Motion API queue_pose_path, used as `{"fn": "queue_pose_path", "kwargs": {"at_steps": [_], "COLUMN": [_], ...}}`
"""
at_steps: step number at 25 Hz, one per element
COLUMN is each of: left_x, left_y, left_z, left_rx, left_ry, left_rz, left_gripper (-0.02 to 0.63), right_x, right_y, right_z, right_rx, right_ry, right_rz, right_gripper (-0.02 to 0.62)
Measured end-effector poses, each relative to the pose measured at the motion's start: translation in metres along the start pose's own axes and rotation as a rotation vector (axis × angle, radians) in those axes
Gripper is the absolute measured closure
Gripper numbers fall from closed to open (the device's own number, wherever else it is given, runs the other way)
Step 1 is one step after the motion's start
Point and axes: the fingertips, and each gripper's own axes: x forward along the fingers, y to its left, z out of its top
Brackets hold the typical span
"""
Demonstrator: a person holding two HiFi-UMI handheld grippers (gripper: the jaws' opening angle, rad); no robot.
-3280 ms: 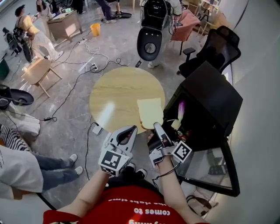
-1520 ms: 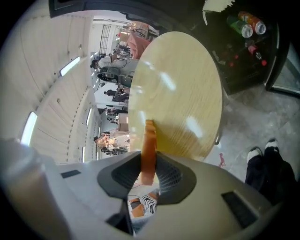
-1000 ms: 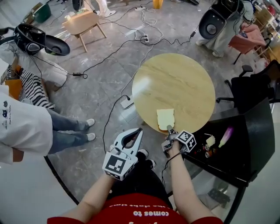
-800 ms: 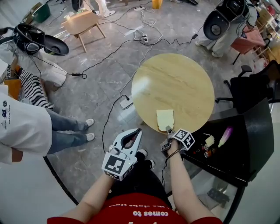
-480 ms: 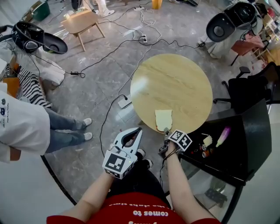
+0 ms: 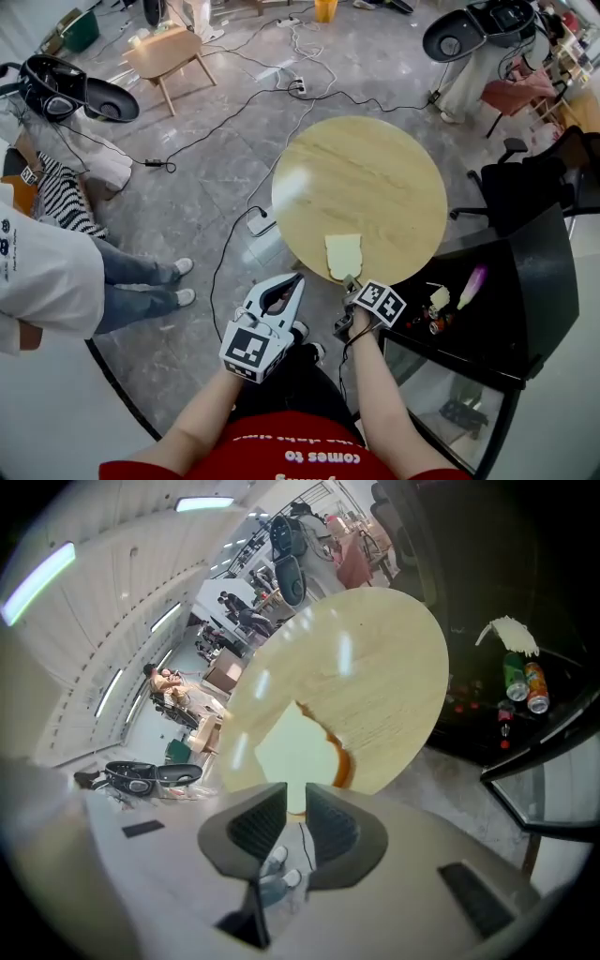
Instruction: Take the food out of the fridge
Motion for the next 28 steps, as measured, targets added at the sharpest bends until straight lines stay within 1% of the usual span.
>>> {"fn": "queue_pose_path", "kwargs": {"at_steps": [2,5,9,12,14,18,21,24,28], "left_x": [0.000,0.000,-0.001,-0.004,-0.005,-0.008,-0.007,-0.009,-0.011], "left_y": [-0.001,-0.003,-0.007,-0.013,-0.015,-0.018,-0.024,-0.033,-0.047], "left_z": [0.002,0.007,0.020,0.029,0.035,0.046,0.051,0.055,0.056], "left_rx": [0.001,0.012,0.024,0.045,0.055,0.060,0.074,0.089,0.099], "left_ry": [-0.005,-0.016,-0.037,-0.054,-0.063,-0.081,-0.097,-0.106,-0.104], "left_rz": [0.001,-0.001,-0.007,-0.012,-0.014,-0.015,-0.025,-0.043,-0.080], "left_gripper": [0.600,0.600,0.600,0.600,0.600,0.600,0.598,0.600,0.600], "right_x": [-0.003,-0.010,-0.025,-0.042,-0.054,-0.075,-0.088,-0.104,-0.127], "right_y": [0.003,0.016,0.031,0.047,0.056,0.066,0.076,0.089,0.100], "right_z": [0.003,0.005,0.005,0.007,0.011,0.011,0.007,0.004,0.003], "right_rx": [0.008,0.023,0.026,0.043,0.052,0.045,0.029,0.023,0.038], "right_ry": [-0.013,-0.022,-0.020,-0.038,-0.055,-0.071,-0.071,-0.084,-0.123], "right_rz": [0.032,0.121,0.214,0.329,0.389,0.444,0.509,0.575,0.634], "right_gripper": [0.531,0.532,0.533,0.541,0.546,0.554,0.555,0.557,0.558]}}
